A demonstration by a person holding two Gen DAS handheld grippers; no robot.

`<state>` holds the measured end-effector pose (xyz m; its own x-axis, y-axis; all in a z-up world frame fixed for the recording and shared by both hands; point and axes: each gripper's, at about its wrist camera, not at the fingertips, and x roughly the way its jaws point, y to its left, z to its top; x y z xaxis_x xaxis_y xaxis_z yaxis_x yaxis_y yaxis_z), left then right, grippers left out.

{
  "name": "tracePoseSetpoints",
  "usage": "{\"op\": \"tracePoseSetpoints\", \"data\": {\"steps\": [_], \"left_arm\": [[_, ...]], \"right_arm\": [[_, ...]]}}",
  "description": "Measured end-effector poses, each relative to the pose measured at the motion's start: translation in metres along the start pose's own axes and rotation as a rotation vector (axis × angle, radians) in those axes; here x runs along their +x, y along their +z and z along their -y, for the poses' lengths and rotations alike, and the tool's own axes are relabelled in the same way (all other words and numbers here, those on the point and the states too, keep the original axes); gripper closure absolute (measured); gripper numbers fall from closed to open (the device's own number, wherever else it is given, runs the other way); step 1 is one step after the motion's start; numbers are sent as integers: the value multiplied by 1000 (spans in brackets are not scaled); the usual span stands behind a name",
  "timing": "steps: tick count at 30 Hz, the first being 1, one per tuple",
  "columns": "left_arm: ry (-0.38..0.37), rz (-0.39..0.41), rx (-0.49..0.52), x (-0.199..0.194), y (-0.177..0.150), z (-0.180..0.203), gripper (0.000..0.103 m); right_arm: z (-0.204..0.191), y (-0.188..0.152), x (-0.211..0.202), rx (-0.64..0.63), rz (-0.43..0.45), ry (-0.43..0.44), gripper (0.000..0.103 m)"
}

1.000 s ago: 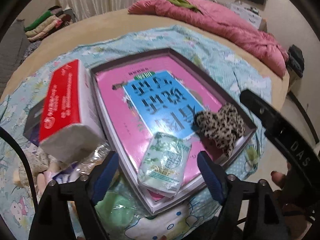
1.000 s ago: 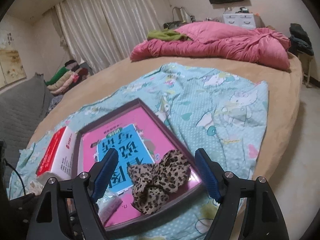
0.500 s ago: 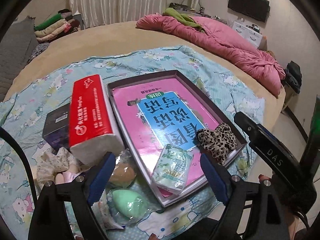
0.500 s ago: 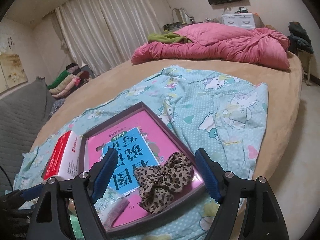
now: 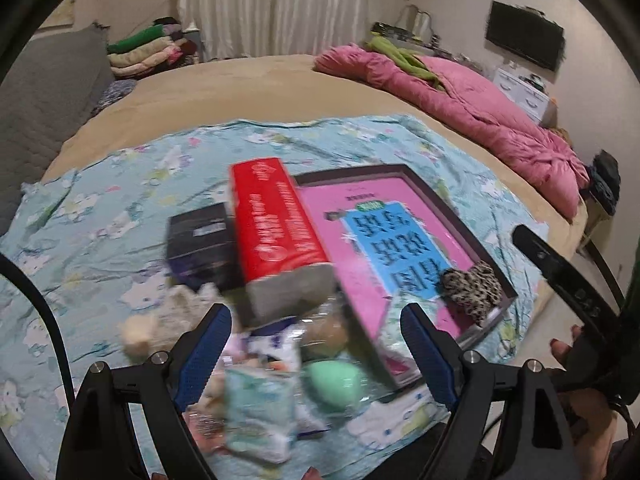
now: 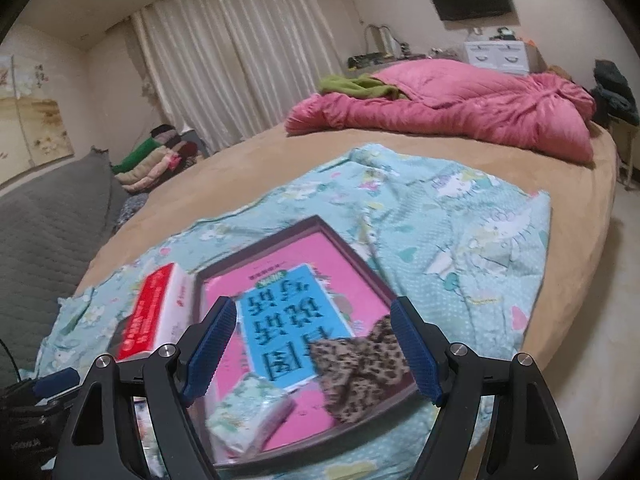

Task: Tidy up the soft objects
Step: 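Move both open tools back over the remaining pile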

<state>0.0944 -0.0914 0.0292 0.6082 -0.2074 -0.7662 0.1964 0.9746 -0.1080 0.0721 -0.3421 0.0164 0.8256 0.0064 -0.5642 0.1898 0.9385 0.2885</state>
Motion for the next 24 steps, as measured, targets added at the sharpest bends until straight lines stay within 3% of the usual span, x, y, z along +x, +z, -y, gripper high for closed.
{"op": "tracePoseSetpoints", "data": {"steps": [12, 24], "left_arm": [[71, 29, -113, -26, -2, -72, 17], [132, 29, -208, -31, -16, -136, 17]], "right_arm": [[-60, 1, -16, -91, 0, 117, 23], [-99, -12, -21, -157, -35, 173, 23]]}}
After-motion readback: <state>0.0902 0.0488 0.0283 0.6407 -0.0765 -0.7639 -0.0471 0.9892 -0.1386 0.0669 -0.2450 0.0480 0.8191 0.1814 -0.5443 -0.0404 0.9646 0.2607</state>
